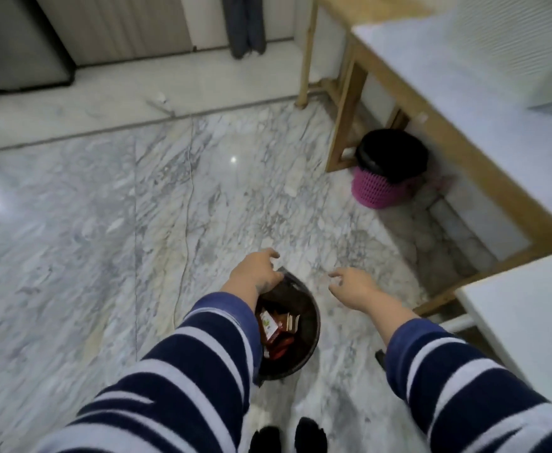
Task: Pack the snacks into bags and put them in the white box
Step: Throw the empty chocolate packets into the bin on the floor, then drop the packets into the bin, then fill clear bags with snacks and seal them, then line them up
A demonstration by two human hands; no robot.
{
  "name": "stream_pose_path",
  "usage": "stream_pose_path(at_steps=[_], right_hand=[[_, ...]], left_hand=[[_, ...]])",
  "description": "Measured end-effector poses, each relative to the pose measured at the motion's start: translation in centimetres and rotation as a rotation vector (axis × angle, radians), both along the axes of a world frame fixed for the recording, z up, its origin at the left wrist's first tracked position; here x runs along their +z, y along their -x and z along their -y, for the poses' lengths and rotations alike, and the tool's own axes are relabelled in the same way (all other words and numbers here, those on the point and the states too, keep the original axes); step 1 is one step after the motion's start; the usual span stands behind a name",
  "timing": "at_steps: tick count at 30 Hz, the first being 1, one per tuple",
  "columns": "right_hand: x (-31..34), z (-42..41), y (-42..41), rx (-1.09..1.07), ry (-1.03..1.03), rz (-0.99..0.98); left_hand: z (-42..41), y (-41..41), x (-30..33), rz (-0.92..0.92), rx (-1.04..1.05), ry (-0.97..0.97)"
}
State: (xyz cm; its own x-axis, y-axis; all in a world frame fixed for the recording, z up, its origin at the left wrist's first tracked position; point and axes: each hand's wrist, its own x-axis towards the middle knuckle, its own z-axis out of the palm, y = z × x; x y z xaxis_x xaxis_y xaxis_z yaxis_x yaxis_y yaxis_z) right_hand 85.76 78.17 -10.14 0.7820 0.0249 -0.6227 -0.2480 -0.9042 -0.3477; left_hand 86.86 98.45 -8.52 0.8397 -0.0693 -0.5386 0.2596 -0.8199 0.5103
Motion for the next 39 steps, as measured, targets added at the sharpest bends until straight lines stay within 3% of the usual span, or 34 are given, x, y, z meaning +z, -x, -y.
stream_pose_path(at_steps=[5,11,24,39], right_hand=[[9.1,5.9,3.0,-0.171,0.062,0.113],[15.7,12.7,11.0,-0.393,0.145,0.276],[19.1,26.5,35.5,-0.994,0.246,0.273],[20.2,43.7,59.0,-1.186,0.351,0.245]], left_hand=[[6.6,-0.9,8.0,0.108,-0.252,0.039],[15.7,1.3,12.9,0.22,-0.606,0.065],[37.7,17.8,16.7,0.247,-1.178,0.129],[60.7,40.4,15.8,0.232,-1.45,0.204]])
